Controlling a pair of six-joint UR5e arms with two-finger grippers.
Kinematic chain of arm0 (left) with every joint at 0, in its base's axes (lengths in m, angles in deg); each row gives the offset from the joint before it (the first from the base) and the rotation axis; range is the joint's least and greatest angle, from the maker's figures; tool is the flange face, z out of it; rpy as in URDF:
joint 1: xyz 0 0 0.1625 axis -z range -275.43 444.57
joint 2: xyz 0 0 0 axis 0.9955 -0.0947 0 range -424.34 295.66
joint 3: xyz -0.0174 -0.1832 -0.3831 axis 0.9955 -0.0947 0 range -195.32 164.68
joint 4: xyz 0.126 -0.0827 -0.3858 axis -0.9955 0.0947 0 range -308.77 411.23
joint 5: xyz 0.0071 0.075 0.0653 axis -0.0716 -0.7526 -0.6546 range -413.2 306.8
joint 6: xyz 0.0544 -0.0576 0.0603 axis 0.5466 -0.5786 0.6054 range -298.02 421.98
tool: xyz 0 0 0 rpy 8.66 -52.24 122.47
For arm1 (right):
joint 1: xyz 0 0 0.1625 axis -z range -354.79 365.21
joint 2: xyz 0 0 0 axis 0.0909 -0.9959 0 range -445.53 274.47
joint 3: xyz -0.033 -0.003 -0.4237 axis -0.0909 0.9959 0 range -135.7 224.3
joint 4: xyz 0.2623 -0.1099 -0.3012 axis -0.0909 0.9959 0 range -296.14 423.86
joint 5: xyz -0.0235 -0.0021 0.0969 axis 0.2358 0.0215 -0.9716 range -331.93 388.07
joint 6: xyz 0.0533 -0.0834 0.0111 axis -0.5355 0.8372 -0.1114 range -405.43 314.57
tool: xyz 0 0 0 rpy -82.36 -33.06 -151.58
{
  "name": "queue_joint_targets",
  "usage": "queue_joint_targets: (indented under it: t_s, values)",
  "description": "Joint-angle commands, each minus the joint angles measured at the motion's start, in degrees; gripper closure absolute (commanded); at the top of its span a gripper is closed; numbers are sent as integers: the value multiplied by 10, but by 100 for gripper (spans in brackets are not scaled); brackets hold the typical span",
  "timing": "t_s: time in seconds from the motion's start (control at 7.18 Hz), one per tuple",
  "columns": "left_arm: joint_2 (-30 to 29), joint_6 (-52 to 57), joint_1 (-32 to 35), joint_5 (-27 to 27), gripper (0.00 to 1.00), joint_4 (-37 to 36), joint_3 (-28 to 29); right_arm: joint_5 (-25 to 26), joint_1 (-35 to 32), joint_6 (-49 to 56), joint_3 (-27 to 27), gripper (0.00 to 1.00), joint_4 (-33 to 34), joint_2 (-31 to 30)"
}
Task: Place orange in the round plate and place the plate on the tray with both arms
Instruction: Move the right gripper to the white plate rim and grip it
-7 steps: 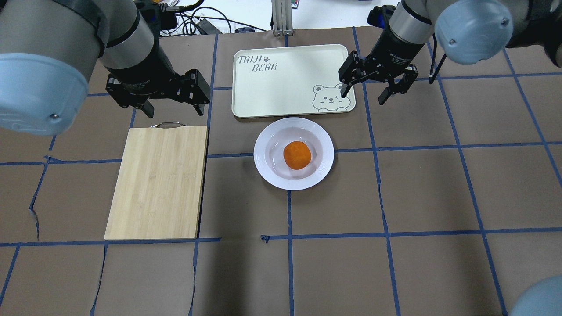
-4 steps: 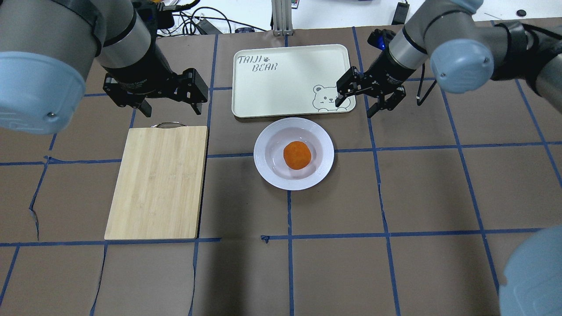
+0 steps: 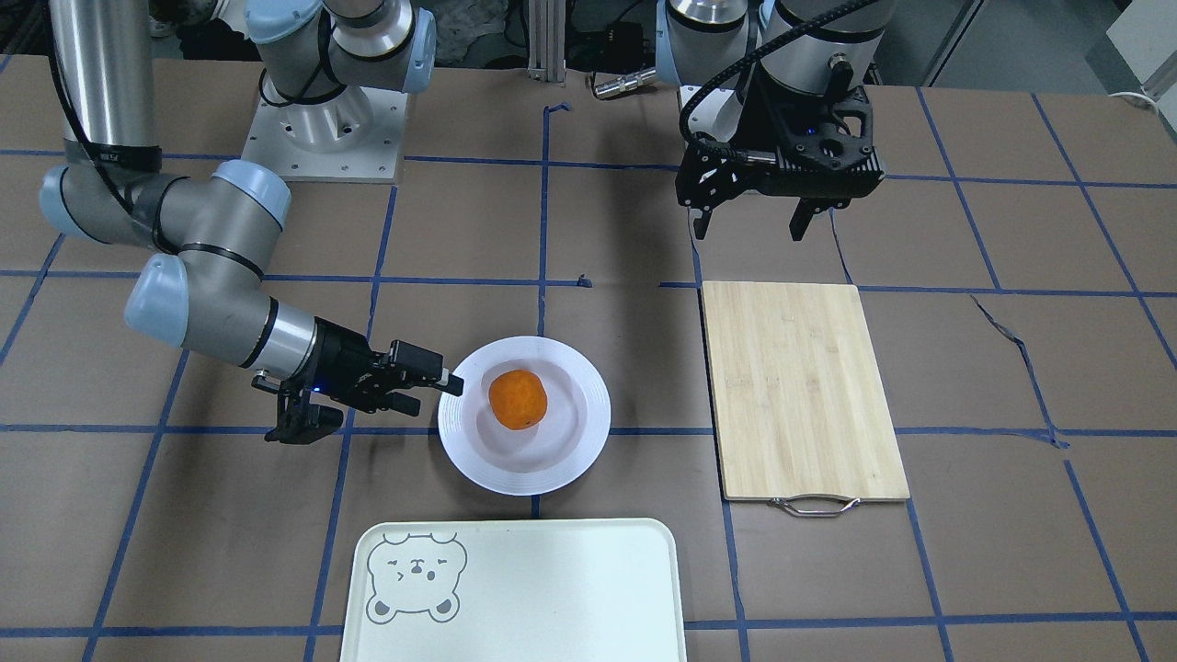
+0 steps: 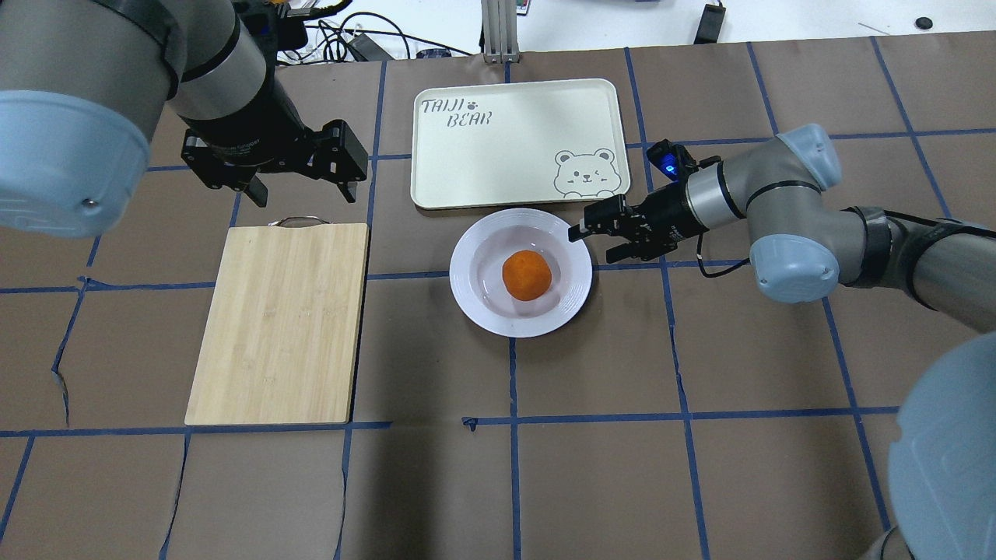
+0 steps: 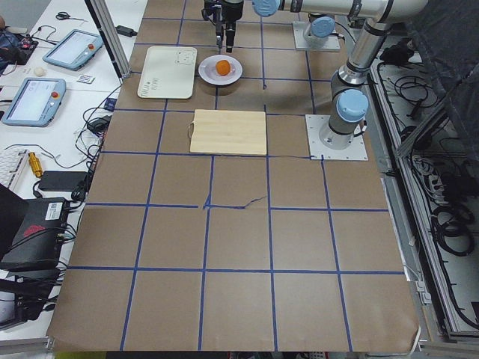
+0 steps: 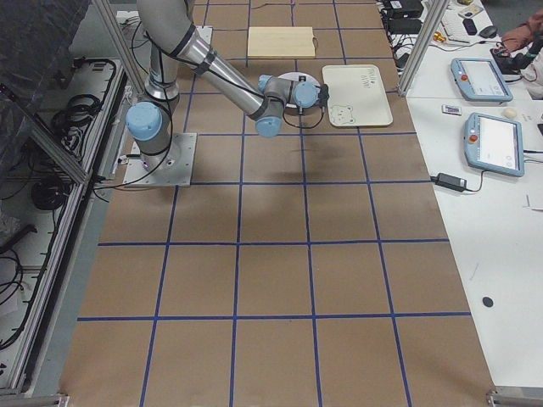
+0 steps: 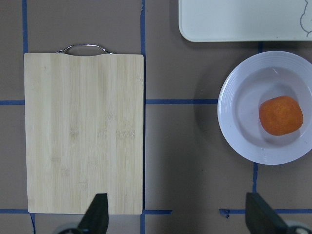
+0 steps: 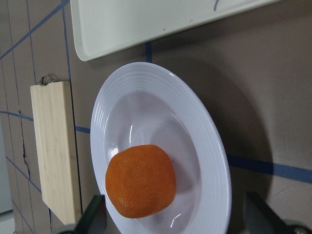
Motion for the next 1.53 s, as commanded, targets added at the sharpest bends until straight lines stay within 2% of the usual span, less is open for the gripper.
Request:
queue_joint_targets:
  t_s: [0.0, 0.28, 0.56, 0.84, 0.98, 1.11, 1.25, 1.39]
  values:
    - [0, 0, 0, 0, 0, 0, 0, -16, 0, 15, -28, 2, 51, 16]
    - [0, 0, 0, -1, 0, 0, -1, -17, -2, 17, -29, 2, 75, 42]
    - [0, 0, 0, 0, 0, 0, -1, -59, -25, 8, -28, 2, 86, 48]
    - [0, 0, 0, 0, 0, 0, -2, -58, -24, 9, -32, 7, 86, 50]
    - [0, 0, 0, -1, 0, 0, -2, -59, -24, 8, -35, 20, 85, 50]
    - [0, 0, 0, 0, 0, 0, -2, -55, -24, 9, -34, 38, 85, 50]
    - [0, 0, 0, -1, 0, 0, -2, -53, -24, 9, -34, 63, 84, 46]
    - [0, 0, 0, -1, 0, 0, -2, -52, -23, 8, -34, 80, 83, 44]
